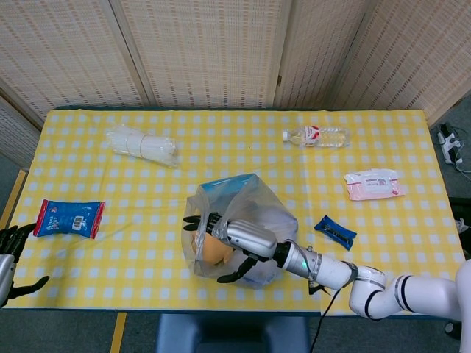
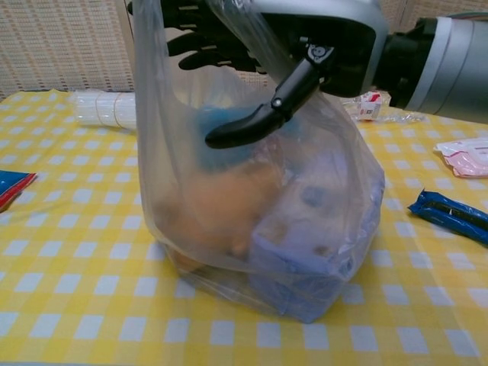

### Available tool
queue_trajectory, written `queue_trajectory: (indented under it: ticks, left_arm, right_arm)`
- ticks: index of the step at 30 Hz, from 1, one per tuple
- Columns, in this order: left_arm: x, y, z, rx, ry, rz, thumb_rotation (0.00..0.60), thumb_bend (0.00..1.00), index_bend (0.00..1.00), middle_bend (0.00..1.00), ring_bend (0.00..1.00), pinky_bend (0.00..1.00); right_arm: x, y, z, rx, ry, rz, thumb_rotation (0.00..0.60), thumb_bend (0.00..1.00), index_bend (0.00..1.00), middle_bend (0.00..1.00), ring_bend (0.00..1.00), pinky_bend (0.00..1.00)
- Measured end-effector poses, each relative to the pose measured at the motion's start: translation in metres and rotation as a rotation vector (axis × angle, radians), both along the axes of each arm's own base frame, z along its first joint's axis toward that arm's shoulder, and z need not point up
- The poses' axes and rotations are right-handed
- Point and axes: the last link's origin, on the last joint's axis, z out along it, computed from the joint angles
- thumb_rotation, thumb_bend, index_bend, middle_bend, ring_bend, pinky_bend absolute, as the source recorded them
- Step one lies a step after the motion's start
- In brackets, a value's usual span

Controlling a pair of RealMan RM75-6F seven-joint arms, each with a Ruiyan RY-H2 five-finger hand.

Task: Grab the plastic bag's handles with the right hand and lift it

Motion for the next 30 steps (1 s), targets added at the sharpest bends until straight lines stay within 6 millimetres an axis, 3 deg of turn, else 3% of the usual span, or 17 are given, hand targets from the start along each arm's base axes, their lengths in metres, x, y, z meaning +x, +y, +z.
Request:
queue_trajectory:
  ticks: [18, 30]
  left_arm:
    - [0.0, -0.002, 0.002, 0.0, -0.002, 0.002, 0.6, 0.19, 0.03, 0.13, 0.07, 0.0]
    - [0.001, -0.003, 0.003, 0.004, -0.004, 0.0, 0.6, 0.19, 0.03, 0.13, 0.07, 0.0]
  right_arm:
    - [0.035, -0.009, -0.021, 0.057, -0.09, 0.016, 0.6, 0.21, 0.0, 0.0, 0.0, 0.0]
    - [0.039, -0.004, -0.022, 0.109, -0.193, 0.038, 0.6, 0.21, 0.0, 0.0, 0.03, 0.0]
